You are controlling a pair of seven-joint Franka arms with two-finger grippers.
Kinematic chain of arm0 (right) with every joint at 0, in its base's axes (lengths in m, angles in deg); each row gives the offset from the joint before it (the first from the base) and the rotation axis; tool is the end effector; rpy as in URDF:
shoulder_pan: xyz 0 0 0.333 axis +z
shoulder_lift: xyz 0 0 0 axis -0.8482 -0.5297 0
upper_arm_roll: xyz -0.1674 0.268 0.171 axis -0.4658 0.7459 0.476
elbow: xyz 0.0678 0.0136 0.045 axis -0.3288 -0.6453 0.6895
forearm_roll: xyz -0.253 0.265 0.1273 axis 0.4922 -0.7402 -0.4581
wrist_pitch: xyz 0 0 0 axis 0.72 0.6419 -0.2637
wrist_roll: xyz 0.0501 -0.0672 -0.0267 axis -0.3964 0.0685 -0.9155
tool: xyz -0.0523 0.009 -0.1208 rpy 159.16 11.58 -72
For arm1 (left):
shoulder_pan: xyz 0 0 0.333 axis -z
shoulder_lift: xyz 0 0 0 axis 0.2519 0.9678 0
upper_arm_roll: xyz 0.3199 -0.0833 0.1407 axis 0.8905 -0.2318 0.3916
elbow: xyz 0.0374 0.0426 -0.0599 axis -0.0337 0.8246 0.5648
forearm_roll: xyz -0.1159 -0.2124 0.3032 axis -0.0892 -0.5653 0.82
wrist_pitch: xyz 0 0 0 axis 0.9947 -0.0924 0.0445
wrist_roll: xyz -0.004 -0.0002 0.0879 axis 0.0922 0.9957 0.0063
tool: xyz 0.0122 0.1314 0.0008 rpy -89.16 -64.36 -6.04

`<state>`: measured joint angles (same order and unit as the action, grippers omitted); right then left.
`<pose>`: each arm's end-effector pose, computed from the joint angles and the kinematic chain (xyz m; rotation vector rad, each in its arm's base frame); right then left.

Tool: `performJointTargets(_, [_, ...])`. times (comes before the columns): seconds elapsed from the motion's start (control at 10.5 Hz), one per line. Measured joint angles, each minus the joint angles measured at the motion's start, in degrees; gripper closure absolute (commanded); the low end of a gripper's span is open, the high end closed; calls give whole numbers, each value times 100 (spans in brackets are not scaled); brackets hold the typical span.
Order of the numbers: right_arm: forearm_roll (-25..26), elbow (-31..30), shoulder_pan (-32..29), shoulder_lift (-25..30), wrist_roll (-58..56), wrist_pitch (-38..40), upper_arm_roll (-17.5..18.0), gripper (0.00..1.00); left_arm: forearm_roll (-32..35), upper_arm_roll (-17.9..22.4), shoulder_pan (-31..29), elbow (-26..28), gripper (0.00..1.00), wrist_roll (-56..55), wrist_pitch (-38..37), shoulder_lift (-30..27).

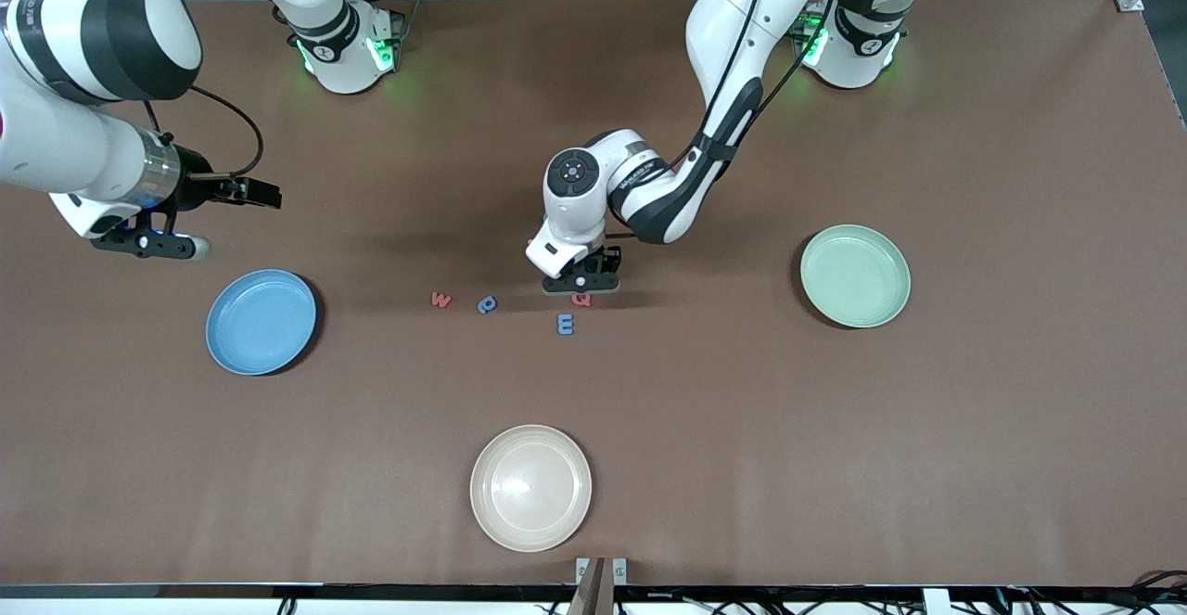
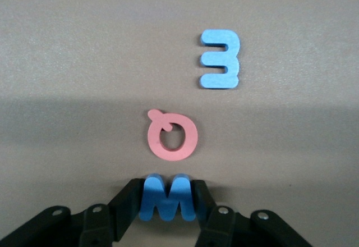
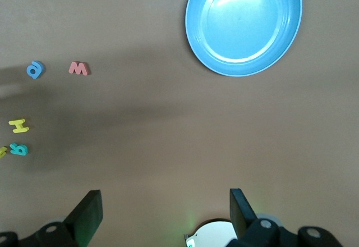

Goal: Sort upper and lower case letters into plates
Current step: 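Carry the blue M to the green plate while the right gripper approaches letters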

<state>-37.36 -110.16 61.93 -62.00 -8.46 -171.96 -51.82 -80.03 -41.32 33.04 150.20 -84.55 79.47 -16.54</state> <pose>0.5152 0.0420 0.4966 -3.0728 0.2039 0.4629 0.4858 -0.5826 0.1760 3.1140 0.0828 0.0657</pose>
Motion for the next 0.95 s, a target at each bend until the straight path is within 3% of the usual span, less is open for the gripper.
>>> performJointTargets(0.57, [-41,-24,116,12,107,-2,36,0,-233,5,-72,-20,72,-23,-44,-24])
performJointTargets(0.95, [-48,-67,327,39,494,-49,43,0,-471,-159,-756,-156,72,503,-1110,-377])
